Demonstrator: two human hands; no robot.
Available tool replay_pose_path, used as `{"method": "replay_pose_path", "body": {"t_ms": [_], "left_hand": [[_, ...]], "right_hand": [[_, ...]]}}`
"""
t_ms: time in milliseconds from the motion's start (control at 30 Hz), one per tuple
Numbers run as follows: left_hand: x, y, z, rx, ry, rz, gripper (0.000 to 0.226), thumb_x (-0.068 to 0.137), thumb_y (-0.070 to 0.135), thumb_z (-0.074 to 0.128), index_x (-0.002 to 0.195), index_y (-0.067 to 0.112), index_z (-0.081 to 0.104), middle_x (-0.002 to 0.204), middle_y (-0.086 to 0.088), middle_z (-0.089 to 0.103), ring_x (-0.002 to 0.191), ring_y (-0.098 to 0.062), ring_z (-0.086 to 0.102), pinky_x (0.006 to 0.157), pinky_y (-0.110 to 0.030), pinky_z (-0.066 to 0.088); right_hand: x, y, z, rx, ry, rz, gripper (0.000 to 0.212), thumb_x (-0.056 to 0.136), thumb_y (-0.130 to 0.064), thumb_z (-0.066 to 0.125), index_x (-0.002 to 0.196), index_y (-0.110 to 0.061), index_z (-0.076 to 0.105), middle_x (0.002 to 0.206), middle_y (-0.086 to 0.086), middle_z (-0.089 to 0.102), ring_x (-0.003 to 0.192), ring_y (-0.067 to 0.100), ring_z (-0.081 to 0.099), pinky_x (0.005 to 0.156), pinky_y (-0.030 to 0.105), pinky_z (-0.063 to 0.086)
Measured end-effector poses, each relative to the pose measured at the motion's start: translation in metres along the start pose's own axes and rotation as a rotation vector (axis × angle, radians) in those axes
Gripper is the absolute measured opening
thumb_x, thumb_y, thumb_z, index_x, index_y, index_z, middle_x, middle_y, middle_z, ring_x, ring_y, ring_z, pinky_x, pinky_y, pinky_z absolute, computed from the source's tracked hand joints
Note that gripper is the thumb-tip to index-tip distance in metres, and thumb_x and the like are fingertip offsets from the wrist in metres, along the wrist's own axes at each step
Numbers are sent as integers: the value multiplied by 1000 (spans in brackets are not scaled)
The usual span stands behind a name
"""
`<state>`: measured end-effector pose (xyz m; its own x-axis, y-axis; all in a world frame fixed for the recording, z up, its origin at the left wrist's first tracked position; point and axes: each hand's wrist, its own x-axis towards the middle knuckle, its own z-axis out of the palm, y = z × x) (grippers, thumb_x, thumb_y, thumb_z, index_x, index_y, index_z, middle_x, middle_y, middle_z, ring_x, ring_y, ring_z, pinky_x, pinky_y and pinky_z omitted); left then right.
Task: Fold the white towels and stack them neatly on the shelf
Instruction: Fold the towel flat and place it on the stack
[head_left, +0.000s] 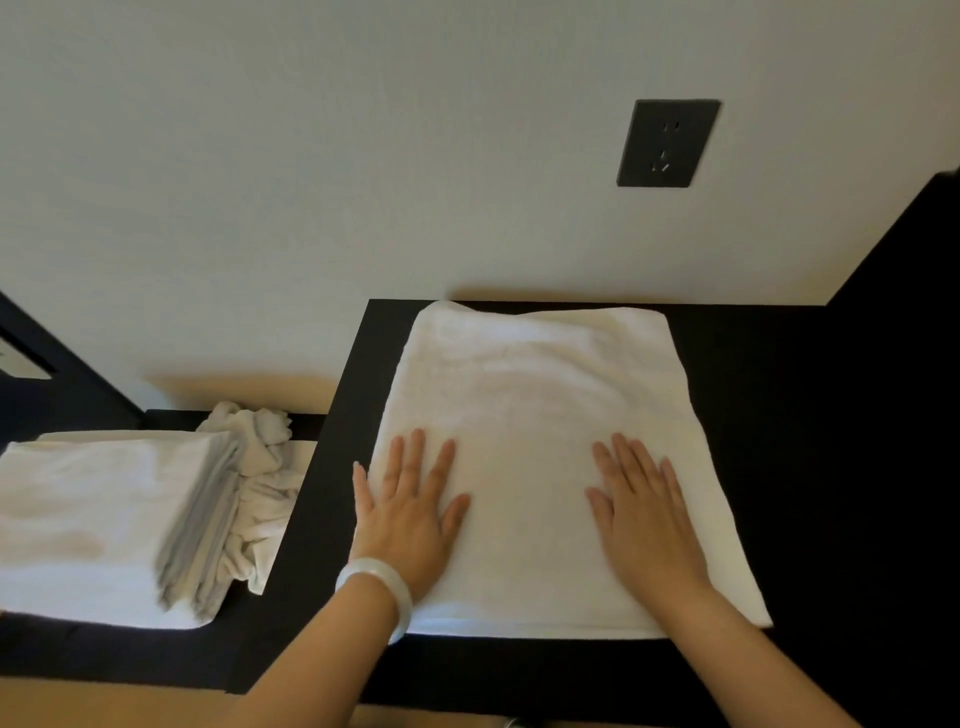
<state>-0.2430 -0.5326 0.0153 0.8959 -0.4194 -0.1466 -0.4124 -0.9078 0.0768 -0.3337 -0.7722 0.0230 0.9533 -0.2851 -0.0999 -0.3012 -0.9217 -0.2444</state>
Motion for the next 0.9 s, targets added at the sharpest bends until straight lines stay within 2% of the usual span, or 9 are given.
{"method": "replay_pose_path", "body": {"t_ms": [100,167,233,267,333,400,533,700,900], "left_hand": [[-5,-5,2,-30,22,-4,78,80,68,-24,151,34,-22,160,-1,-23,146,-24,-25,116,-52,-14],[-10,3,-10,-101,74,122,74,90,63,3,155,29,13,164,-3,5,150,-28,-3,119,-51,-1],[-22,13,-20,-296,126,363,52,94,56,32,134,31,54,148,5,43,141,-17,32,117,-40,26],[-29,16,-22,-395,77,465,40,93,54,41,121,34,61,136,13,49,131,-5,38,112,-29,32],[-41,18,-25,-480,-139,555,28,90,56,52,108,39,63,121,24,46,114,6,36,103,-16,32],[-47,13,-18,-487,-214,571,26,86,57,60,106,41,61,118,29,39,112,6,34,102,-15,31],[-52,5,-8,-535,-196,549,24,85,52,62,108,46,56,123,35,36,118,7,33,106,-12,30],[-62,-2,0,-521,-70,511,15,87,53,53,99,44,56,118,32,41,115,6,38,101,-15,40],[-64,-1,-23,-773,9,438,22,87,56,56,88,37,66,98,23,56,96,-6,57,84,-19,51]], "right_hand": [[1,4,1,37,23,-35,81,84,-58,-11,157,-28,7,164,-5,-3,150,11,-9,121,35,-11],[-5,2,-5,166,38,-140,68,92,-58,13,148,-27,38,159,-8,25,147,10,16,124,40,12],[-18,-4,-12,315,-21,-322,36,93,-49,43,119,-34,62,129,-21,48,124,0,38,107,31,39],[-26,-7,-15,336,-99,-397,22,90,-47,53,106,-37,64,116,-27,47,113,-4,39,100,25,41],[-37,-11,-20,334,-280,-466,13,86,-49,64,96,-40,63,107,-28,44,109,-4,38,96,20,37],[-40,-9,-20,318,-367,-472,18,83,-50,67,96,-44,57,111,-30,40,112,-5,34,99,17,33],[-45,0,-23,281,-365,-483,24,87,-45,64,95,-48,42,119,-35,33,119,-9,31,101,15,32],[-58,9,-28,155,-284,-493,17,95,-40,55,97,-47,39,116,-36,27,117,-11,27,100,12,32],[-58,5,-44,349,-250,-377,20,93,-32,63,81,-44,52,103,-26,47,107,2,47,92,18,43]]}}
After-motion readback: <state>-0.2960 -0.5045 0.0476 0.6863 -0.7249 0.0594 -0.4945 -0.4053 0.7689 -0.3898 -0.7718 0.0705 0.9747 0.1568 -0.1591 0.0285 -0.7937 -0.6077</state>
